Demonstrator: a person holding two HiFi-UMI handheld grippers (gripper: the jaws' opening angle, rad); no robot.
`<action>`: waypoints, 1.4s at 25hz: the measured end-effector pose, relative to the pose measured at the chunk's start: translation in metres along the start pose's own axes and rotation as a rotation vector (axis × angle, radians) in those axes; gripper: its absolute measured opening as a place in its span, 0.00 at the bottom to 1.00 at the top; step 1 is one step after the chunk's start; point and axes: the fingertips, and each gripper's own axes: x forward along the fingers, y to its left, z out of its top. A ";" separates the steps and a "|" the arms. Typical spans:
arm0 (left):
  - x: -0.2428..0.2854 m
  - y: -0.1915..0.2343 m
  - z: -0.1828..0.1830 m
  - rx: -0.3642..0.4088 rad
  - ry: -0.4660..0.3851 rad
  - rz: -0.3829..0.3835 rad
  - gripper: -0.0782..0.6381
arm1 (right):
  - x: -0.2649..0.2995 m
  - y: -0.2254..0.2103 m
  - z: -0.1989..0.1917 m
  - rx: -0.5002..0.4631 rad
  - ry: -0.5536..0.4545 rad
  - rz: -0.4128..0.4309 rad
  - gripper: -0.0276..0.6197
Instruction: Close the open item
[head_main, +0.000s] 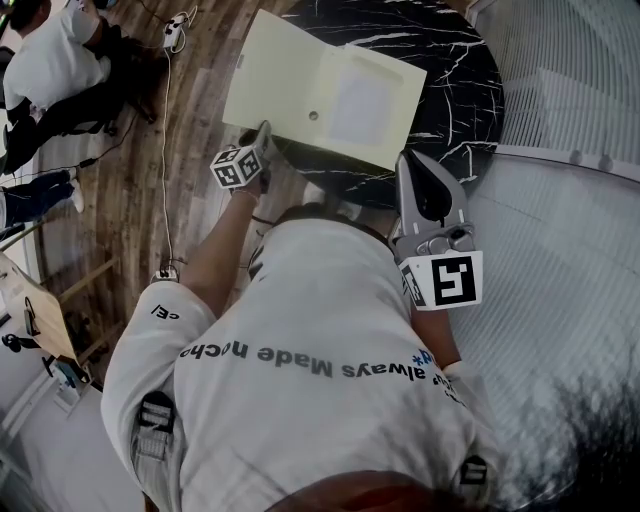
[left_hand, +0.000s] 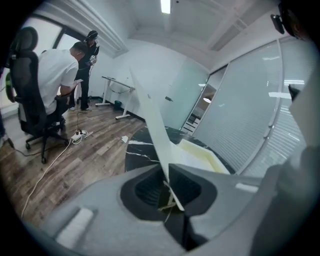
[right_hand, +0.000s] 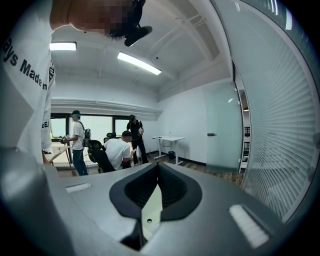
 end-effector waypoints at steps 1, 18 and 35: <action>0.000 -0.004 0.001 0.014 0.000 -0.002 0.16 | -0.001 0.000 -0.001 0.000 0.000 0.001 0.05; -0.003 -0.059 0.003 0.384 0.082 0.020 0.18 | -0.008 -0.006 -0.003 0.002 0.001 0.013 0.05; 0.006 -0.130 -0.012 0.648 0.127 -0.118 0.19 | -0.008 -0.015 -0.008 0.012 0.002 0.006 0.05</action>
